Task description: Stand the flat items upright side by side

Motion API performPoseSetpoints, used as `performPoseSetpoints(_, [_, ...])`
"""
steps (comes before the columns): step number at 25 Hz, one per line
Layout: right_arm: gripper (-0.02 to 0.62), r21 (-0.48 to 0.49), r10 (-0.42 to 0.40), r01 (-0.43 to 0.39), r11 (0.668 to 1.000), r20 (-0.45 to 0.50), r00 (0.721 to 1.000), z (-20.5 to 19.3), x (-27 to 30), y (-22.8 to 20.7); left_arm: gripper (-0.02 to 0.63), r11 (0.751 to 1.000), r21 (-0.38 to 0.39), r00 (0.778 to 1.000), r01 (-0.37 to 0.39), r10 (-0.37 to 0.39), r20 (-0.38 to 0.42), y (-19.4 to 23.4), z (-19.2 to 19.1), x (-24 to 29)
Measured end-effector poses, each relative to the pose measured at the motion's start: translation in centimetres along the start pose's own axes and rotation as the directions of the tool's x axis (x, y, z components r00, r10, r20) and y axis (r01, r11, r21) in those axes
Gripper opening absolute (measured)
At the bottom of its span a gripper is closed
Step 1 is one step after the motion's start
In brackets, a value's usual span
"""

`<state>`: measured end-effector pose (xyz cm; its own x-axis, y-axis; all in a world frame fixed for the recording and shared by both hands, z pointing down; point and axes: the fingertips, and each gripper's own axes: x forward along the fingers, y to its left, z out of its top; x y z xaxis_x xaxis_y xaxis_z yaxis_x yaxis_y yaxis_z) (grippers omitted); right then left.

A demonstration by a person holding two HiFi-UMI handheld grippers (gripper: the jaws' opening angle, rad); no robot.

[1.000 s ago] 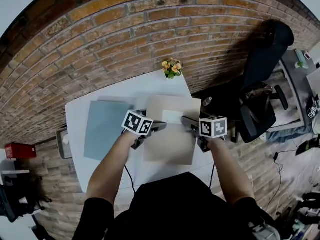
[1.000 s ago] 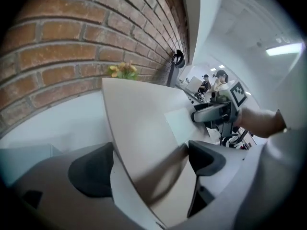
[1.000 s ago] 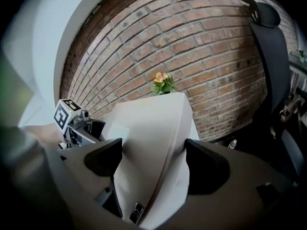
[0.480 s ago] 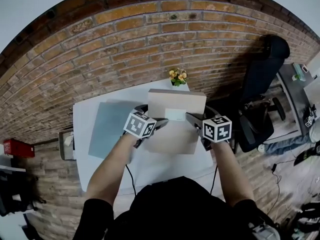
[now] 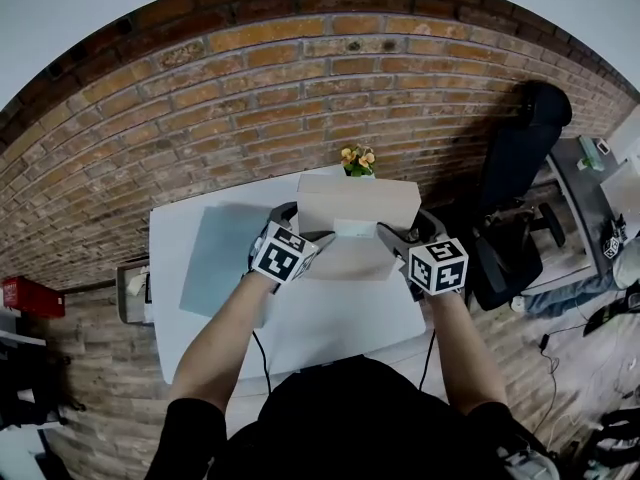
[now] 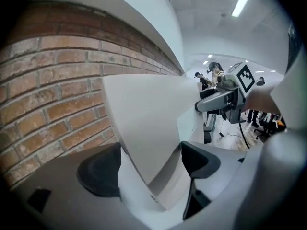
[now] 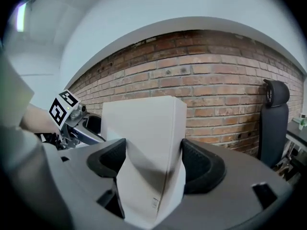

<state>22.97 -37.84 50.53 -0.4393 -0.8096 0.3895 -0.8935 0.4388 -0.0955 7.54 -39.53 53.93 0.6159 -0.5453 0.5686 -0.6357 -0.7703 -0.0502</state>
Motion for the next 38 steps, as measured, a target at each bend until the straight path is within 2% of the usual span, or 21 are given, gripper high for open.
performPoseSetpoints(5, [0.370, -0.027, -0.012, 0.013, 1.000, 0.036, 0.999, 0.2, -0.7, 0.4, 0.382, 0.997, 0.055, 0.998, -0.048, 0.047, 0.029, 0.3, 0.5, -0.9])
performPoseSetpoints(11, [0.367, 0.037, 0.005, -0.008, 0.999, 0.061, 0.998, -0.2, -1.0, 0.5, 0.382, 0.995, 0.069, 0.996, -0.070, 0.065, 0.062, 0.3, 0.3, -1.1])
performPoseSetpoints(14, [0.364, 0.040, 0.028, -0.030, 0.999, 0.061, 0.998, -0.4, -1.3, 0.5, 0.382, 0.995, 0.075, 0.995, -0.069, 0.064, 0.071, 0.0, 0.2, -1.3])
performPoseSetpoints(19, [0.373, 0.041, 0.048, -0.050, 0.998, 0.040, 0.998, -0.5, -1.4, 0.5, 0.382, 0.998, 0.051, 0.997, -0.049, 0.046, 0.059, -0.1, -0.4, -1.5])
performPoseSetpoints(29, [0.403, 0.084, 0.072, -0.075, 0.994, 0.035, 0.997, -1.3, -1.9, 0.6, 0.382, 0.998, 0.044, 0.998, -0.055, 0.053, 0.045, 0.2, -1.8, -2.5])
performPoseSetpoints(33, [0.420, 0.087, 0.058, -0.060, 0.994, 0.035, 0.998, -1.4, -2.2, 0.4, 0.382, 0.998, 0.034, 0.997, -0.061, 0.060, 0.045, 0.1, -2.3, -2.9])
performPoseSetpoints(38, [0.439, 0.131, 0.026, -0.036, 0.991, 0.079, 0.997, -1.0, -3.6, 0.1, 0.382, 0.995, 0.043, 0.996, -0.086, 0.084, 0.039, -0.3, -2.8, -4.3])
